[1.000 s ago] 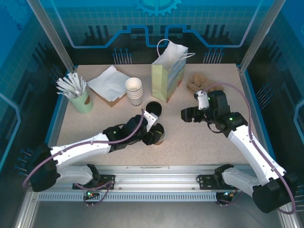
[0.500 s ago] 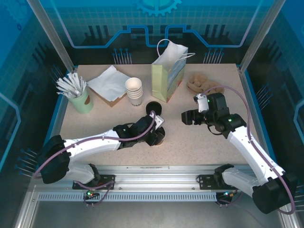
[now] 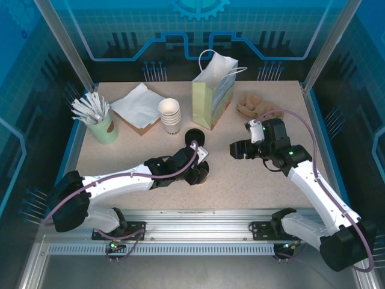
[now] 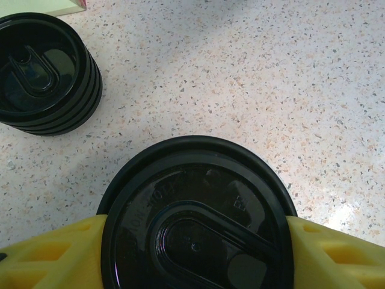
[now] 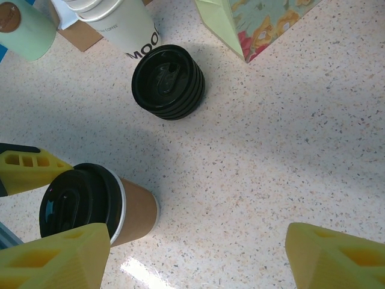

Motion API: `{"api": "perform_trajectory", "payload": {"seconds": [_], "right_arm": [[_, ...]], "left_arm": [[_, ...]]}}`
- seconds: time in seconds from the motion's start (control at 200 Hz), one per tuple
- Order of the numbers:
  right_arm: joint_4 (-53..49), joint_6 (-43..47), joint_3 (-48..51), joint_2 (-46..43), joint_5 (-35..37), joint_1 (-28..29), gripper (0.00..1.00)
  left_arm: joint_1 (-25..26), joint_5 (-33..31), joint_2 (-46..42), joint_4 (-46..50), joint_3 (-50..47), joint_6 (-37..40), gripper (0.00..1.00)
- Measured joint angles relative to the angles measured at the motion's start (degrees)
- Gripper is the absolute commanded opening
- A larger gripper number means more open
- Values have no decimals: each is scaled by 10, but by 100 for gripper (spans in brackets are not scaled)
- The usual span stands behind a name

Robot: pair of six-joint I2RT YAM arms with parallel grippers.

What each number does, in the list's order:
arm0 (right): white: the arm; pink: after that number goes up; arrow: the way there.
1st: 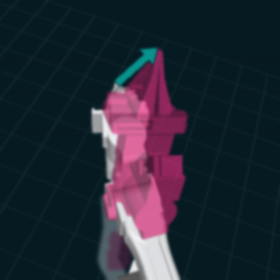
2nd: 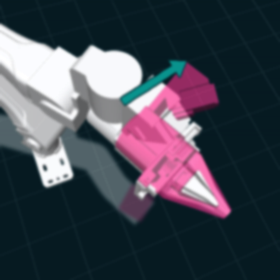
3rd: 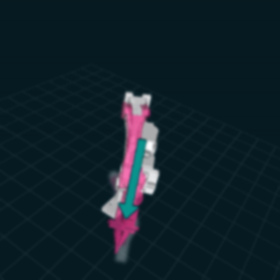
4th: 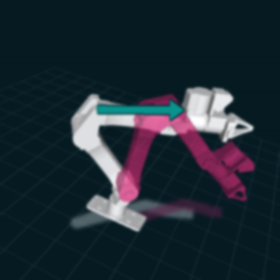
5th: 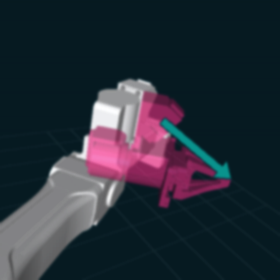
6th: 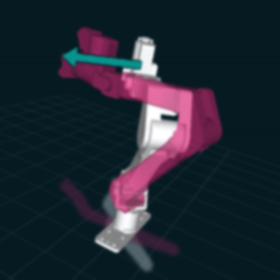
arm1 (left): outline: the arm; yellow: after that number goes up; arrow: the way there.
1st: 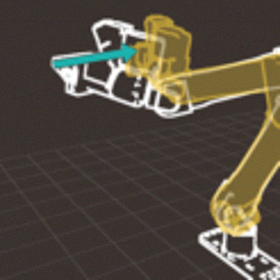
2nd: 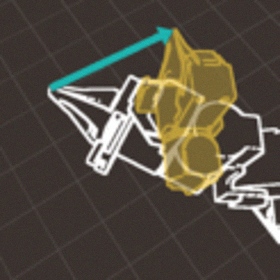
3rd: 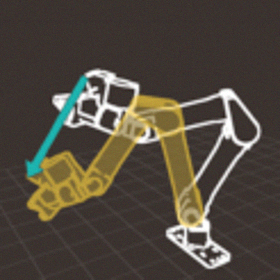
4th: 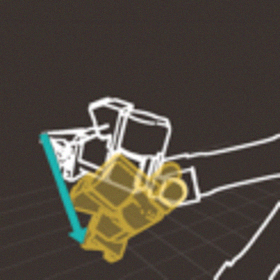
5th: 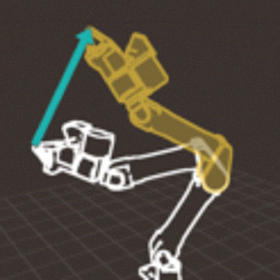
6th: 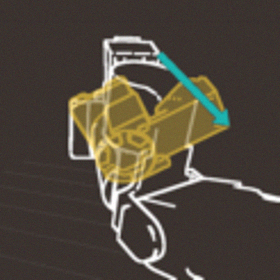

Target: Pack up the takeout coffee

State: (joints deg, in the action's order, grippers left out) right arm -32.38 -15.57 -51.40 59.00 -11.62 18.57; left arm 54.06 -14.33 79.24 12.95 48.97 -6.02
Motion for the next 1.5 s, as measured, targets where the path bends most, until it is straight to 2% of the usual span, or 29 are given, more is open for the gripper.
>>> {"api": "perform_trajectory", "payload": {"seconds": [1.501], "right_arm": [[3,-1,0,-2,-11,-3,78]], "left_arm": [[0,13,12,9,12,-46,70]]}}
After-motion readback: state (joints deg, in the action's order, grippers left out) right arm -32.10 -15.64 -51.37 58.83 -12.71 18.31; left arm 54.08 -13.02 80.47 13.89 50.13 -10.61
